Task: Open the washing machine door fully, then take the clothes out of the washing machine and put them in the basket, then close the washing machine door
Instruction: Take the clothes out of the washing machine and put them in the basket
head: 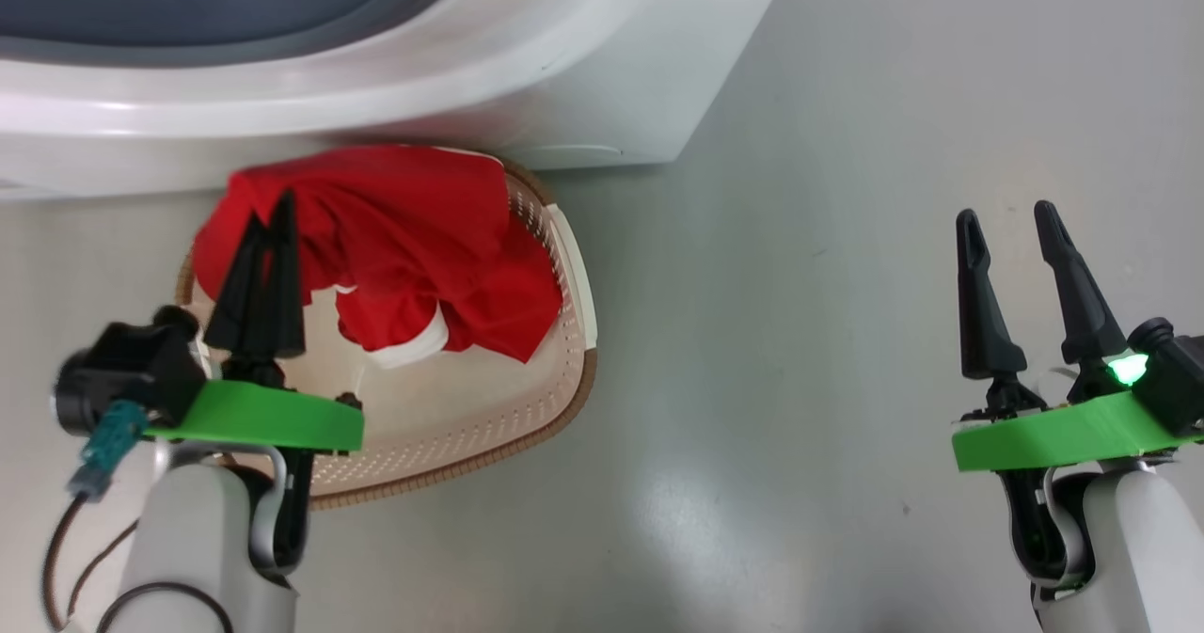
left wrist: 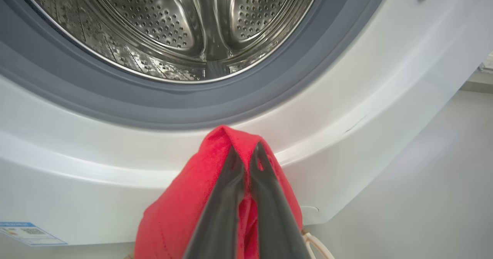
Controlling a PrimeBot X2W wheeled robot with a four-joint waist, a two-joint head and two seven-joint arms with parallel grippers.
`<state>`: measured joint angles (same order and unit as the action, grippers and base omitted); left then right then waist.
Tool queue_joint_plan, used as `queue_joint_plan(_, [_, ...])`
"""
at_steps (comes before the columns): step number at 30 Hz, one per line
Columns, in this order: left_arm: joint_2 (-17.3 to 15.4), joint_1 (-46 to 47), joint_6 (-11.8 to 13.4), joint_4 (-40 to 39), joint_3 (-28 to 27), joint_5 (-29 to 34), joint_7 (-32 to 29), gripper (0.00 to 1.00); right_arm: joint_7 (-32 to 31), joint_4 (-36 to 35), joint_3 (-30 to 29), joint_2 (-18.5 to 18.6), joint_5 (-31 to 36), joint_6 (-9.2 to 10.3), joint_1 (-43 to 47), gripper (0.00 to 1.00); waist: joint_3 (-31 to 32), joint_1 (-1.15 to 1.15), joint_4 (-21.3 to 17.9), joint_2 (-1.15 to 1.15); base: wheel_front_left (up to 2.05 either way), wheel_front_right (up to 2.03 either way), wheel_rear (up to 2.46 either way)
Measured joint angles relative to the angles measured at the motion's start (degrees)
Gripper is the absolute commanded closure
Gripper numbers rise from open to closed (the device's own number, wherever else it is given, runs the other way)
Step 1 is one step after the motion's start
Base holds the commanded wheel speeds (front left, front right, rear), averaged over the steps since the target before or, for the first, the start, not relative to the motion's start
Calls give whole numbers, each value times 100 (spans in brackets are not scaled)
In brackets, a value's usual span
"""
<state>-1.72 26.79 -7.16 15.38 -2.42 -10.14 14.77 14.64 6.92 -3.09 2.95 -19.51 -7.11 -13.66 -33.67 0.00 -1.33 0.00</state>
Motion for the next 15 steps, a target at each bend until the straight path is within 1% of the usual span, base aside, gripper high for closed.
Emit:
queue_joint_plan(6, [-16,158,0,917,137,25,-5,100,0,-45,1,2,-1,0,-207,0,-267,0,-2,0,0,0,0])
queue_joint_plan(11, [-99,659,0,1759,333,59,-5,100,0,-77,-2,2,0,0,-247,0,-541,0,-4,0,0,0,0])
queue_joint_plan(15, [-102,1069,-1,2451,463,58,-5,100,0,-143,-3,3,0,0,-447,0,-776,0,-7,0,0,0,0])
